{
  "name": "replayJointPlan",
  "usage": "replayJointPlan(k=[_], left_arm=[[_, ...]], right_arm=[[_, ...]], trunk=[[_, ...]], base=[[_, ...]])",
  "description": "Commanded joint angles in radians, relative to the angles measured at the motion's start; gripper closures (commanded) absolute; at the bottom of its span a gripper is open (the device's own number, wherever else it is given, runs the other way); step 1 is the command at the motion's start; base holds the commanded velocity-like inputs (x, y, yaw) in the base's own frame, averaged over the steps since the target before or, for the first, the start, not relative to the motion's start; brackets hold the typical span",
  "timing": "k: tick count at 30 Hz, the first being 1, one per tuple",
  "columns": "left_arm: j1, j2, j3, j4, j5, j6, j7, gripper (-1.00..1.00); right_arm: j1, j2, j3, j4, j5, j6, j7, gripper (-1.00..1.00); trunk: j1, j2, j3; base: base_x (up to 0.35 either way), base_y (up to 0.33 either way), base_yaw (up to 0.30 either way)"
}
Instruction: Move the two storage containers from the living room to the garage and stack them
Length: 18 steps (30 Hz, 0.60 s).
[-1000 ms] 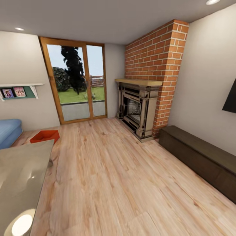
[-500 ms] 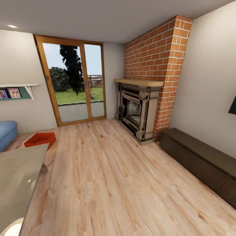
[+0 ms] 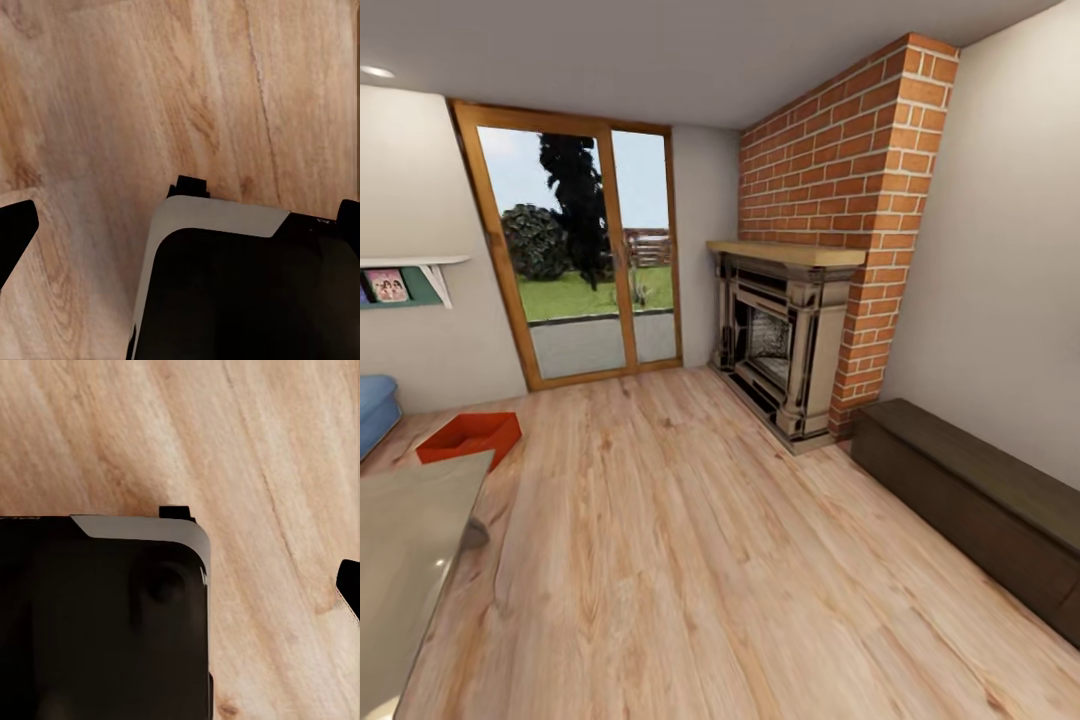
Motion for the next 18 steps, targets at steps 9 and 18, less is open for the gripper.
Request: replayJointPlan(k=[9, 18], left_arm=[[-0.001, 0.0, -0.009, -0.001, 0.008, -0.003, 0.002, -1.0], [-0.001, -0.003, -0.01, -0.001, 0.008, -0.004, 0.002, -1.0]], right_arm=[[-0.001, 0.001, 0.005, 0.003, -0.005, -0.005, -0.002, -1.0], [-0.001, -0.003, 0.005, 0.003, -0.005, -0.005, -0.002, -1.0]], trunk=[[0.001, -0.001, -0.001], [0.001, -0.001, -0.001]], base=[[0.318, 0.0, 0.0], [0.318, 0.0, 0.0]])
